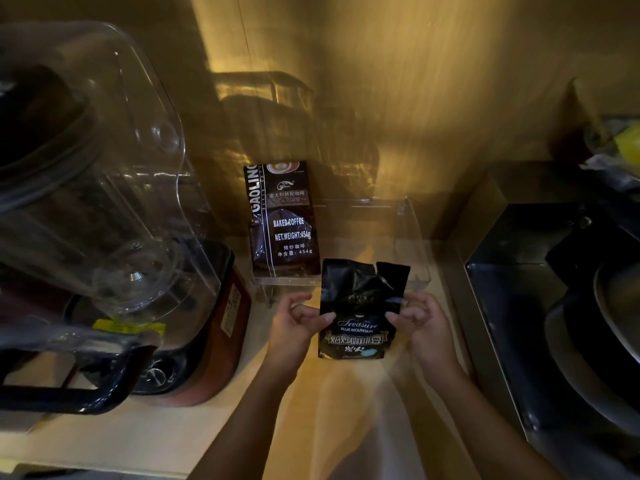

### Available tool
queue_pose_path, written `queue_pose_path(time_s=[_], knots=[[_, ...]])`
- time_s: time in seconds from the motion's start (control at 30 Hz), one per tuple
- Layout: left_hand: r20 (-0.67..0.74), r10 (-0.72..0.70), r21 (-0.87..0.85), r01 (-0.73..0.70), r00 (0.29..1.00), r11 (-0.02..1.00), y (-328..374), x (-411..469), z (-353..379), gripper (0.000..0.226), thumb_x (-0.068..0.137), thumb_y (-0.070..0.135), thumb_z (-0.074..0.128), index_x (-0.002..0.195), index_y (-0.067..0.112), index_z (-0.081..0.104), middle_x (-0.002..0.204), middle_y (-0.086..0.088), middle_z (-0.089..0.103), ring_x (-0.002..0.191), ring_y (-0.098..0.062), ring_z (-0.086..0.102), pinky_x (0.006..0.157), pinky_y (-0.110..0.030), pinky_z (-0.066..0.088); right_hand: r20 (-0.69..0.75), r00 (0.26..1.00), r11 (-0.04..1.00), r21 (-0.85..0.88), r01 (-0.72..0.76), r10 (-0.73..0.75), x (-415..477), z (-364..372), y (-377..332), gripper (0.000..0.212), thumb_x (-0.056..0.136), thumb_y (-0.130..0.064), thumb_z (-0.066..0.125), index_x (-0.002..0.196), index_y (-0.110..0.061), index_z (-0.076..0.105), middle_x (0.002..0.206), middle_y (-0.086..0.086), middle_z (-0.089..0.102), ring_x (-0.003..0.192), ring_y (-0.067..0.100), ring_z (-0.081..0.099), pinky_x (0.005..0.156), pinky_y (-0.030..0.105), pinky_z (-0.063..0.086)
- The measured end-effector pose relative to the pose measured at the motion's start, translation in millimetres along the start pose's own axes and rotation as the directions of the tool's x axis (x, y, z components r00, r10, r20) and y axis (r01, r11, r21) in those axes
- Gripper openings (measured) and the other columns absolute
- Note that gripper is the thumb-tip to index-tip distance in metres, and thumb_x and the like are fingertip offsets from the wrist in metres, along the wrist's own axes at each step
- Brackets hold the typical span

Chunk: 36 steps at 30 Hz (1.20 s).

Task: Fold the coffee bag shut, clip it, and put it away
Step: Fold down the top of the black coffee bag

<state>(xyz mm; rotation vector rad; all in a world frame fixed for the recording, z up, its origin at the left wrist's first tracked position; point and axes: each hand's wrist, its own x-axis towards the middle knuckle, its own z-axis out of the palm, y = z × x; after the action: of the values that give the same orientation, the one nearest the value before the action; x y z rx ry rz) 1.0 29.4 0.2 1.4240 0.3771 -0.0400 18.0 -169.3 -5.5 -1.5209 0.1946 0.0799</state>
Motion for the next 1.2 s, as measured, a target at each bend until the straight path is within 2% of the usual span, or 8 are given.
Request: queue_pose_path(time_s=[0.27, 0.4, 0.57, 0.7, 0.83, 0.93, 1.03, 1.2], knots=[[0.228, 0.004, 0.228, -0.057, 0.974, 0.972, 6, -5, 4, 0.03, 0.063, 0.002, 0.076, 0.092, 0.008, 0.068, 0.113, -0.019, 0.059, 0.109, -0.029, 0.053, 0.075, -0.029, 0.054, 0.145, 0.986, 0.987, -0.152, -0.055, 0.077, 0, -1, -10, 0.018, 0.066, 0.007, 0.071, 0.083, 0.01, 0.065, 0.074, 0.017, 0.063, 0.07, 0.028, 0.061, 0.058, 0.016, 0.049], [0.197, 0.101, 0.335, -0.164, 0.975, 0.928, -6, -26, 6, 0.027, 0.061, 0.002, 0.079, 0.081, 0.019, 0.07, 0.101, -0.02, 0.056, 0.102, -0.037, 0.052, 0.087, -0.058, 0.046, 0.247, 0.967, 0.971, -0.238, 0.006, 0.055, -18, -9, -9, 0.031, 0.062, 0.01, 0.073, 0.058, -0.02, 0.068, 0.081, 0.013, 0.053, 0.075, 0.016, 0.057, 0.069, 0.022, 0.046], [0.199, 0.225, 0.574, -0.3, 0.954, 0.762, -34, -59, -6, 0.042, 0.065, 0.025, 0.075, 0.072, 0.062, 0.057, 0.074, 0.011, 0.035, 0.08, -0.003, 0.035, 0.073, -0.029, 0.023, 0.399, 0.917, 0.944, -0.308, 0.119, 0.014, -50, -15, 3, 0.029, 0.066, 0.013, 0.068, 0.074, -0.015, 0.073, 0.069, 0.0, 0.044, 0.064, 0.004, 0.055, 0.062, 0.02, 0.048], [0.235, 0.231, 0.64, -0.329, 0.944, 0.694, -46, -79, -11, 0.045, 0.068, 0.018, 0.073, 0.097, 0.05, 0.061, 0.067, 0.014, 0.038, 0.071, -0.005, 0.041, 0.075, -0.024, 0.027, 0.345, 0.936, 0.987, -0.157, -0.021, 0.074, -70, -15, 12, 0.035, 0.066, 0.024, 0.056, 0.078, -0.006, 0.07, 0.08, 0.015, 0.065, 0.06, -0.001, 0.066, 0.056, 0.013, 0.054], [0.264, 0.001, 0.511, -0.141, 0.965, 0.848, -39, -89, -19, 0.038, 0.073, 0.008, 0.071, 0.099, 0.036, 0.067, 0.078, 0.002, 0.068, 0.076, -0.017, 0.064, 0.071, -0.041, 0.052, 0.379, 0.896, 0.97, -0.149, -0.19, 0.233, -76, -26, 16, 0.043, 0.073, 0.019, 0.055, 0.092, -0.017, 0.068, 0.077, 0.006, 0.071, 0.059, 0.006, 0.066, 0.054, 0.011, 0.05], [0.314, -0.154, 0.421, 0.008, 0.937, 0.907, -34, -92, -21, 0.04, 0.08, 0.006, 0.063, 0.102, 0.04, 0.064, 0.063, 0.015, 0.07, 0.057, 0.004, 0.06, 0.053, -0.014, 0.048, 0.446, 0.826, 0.938, -0.131, -0.32, 0.345, -76, -33, 17, 0.046, 0.073, 0.016, 0.055, 0.098, -0.02, 0.069, 0.067, 0.005, 0.073, 0.055, 0.021, 0.065, 0.042, 0.021, 0.049], [0.338, -0.25, 0.348, 0.126, 0.907, 0.929, -31, -94, -21, 0.042, 0.087, 0.007, 0.055, 0.109, 0.043, 0.058, 0.053, 0.006, 0.067, 0.038, -0.006, 0.052, 0.035, -0.016, 0.042, 0.492, 0.798, 0.937, -0.144, -0.319, 0.348, -75, -28, 14, 0.042, 0.075, 0.011, 0.058, 0.099, -0.021, 0.069, 0.086, 0.005, 0.076, 0.076, 0.031, 0.07, 0.046, 0.028, 0.053], [0.348, -0.323, 0.163, 0.282, 0.88, 0.945, -35, -95, -14, 0.039, 0.075, -0.01, 0.06, 0.1, 0.019, 0.068, 0.074, -0.006, 0.073, 0.063, -0.024, 0.067, 0.057, -0.031, 0.059, 0.481, 0.773, 0.91, -0.21, -0.358, 0.415, -76, -14, 13, 0.032, 0.082, 0.005, 0.052, 0.096, -0.016, 0.07, 0.085, -0.003, 0.074, 0.072, 0.02, 0.07, 0.046, 0.028, 0.054]])
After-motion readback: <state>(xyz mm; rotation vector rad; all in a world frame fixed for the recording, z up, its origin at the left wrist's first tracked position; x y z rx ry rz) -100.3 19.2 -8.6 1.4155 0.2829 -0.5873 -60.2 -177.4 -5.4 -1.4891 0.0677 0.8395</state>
